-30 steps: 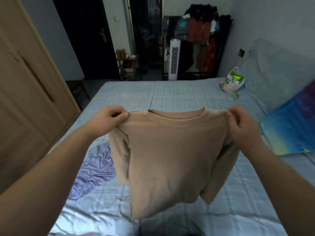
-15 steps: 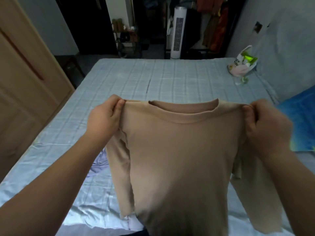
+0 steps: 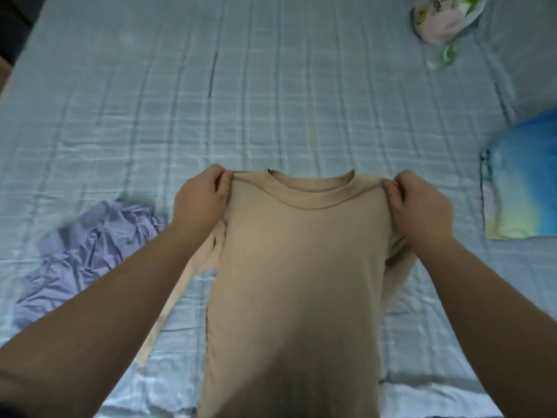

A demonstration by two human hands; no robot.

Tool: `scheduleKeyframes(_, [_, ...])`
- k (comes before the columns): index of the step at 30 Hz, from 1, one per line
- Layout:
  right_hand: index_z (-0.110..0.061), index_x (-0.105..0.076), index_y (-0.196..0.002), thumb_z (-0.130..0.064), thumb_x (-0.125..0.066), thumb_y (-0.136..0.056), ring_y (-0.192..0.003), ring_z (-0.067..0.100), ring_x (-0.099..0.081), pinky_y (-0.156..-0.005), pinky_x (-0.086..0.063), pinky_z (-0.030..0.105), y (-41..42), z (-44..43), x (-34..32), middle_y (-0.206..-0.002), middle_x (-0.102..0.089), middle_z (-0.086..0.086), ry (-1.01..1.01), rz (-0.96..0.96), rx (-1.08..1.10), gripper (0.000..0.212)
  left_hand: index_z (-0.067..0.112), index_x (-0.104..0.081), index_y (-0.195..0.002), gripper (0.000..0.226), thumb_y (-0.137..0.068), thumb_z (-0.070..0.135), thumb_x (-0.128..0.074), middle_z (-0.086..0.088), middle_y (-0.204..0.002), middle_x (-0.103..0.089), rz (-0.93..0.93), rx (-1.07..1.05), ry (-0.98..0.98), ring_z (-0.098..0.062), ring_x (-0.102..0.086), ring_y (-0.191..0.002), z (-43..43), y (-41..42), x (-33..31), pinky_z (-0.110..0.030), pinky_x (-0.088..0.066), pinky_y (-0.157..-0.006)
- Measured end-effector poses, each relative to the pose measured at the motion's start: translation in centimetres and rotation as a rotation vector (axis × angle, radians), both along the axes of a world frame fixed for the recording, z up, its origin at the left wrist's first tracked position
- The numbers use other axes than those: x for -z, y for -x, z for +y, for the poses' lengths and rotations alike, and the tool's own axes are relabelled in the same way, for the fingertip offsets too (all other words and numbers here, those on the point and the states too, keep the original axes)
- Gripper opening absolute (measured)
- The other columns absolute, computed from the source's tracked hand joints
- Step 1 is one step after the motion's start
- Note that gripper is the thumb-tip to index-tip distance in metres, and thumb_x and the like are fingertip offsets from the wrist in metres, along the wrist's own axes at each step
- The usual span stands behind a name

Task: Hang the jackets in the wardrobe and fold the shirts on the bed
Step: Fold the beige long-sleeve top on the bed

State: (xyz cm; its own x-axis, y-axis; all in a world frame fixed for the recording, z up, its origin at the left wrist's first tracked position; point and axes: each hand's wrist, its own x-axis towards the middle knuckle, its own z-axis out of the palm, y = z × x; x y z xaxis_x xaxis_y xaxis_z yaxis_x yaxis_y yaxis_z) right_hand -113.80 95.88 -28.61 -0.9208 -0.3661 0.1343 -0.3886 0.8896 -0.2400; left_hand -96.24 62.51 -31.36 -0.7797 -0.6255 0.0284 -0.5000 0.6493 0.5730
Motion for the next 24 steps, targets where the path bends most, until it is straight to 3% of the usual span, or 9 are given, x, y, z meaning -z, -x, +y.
scheduleKeyframes(9, [-0.02,-0.041,-0.079,-0.053,-0.035,-0.099,-0.07,0.026,-0.046,-0.063,-0.038,0.038,15.2,-7.4,20.8,-0.075,-0.053,0.001,-0.104,-0.098,-0.045,0.039,0.018,-0.05,-0.086,0.036,-0.102,0.046,-0.033,-0.006,-0.076,-0.058,-0.271,-0.034,0.074,-0.035,-0.057,-0.076,-6.3,14.5,20.2,-0.041,-0.046,-0.066])
scheduleKeyframes(14, [-0.021,-0.045,-0.082,-0.052,-0.035,-0.099,-0.079,0.033,-0.055,-0.065,-0.042,0.039,20.9,-11.1,30.7,-0.082,-0.055,0.004,-0.154,-0.089,-0.046,0.037,0.02,-0.047,-0.087,0.034,-0.102,0.046,-0.032,-0.002,-0.073,-0.057,-0.316,-0.059,0.15,-0.031,-0.057,-0.072,-9.0,20.1,28.4,-0.037,-0.04,-0.062])
scheduleKeyframes(19, [-0.019,-0.051,-0.091,-0.048,-0.042,-0.098,-0.091,0.037,-0.057,-0.068,-0.045,0.043,22.8,-11.9,34.6,-0.094,-0.057,0.01,-0.153,-0.04,-0.054,0.031,0.02,-0.046,-0.091,0.031,-0.103,0.045,-0.032,-0.006,-0.087,-0.06,-0.279,-0.059,0.293,-0.033,-0.058,-0.081,-9.6,21.0,32.0,-0.037,-0.035,-0.062])
scheduleKeyframes(24, [-0.021,-0.05,-0.094,-0.049,-0.047,-0.096,-0.092,0.038,-0.057,-0.072,-0.046,0.046,23.0,-12.0,35.5,-0.101,-0.055,0.009,-0.121,-0.065,-0.044,0.028,0.019,-0.05,-0.094,0.03,-0.103,0.043,-0.035,-0.008,-0.093,-0.06,-0.267,-0.034,0.313,-0.036,-0.06,-0.086,-9.6,21.0,32.8,-0.036,-0.034,-0.063])
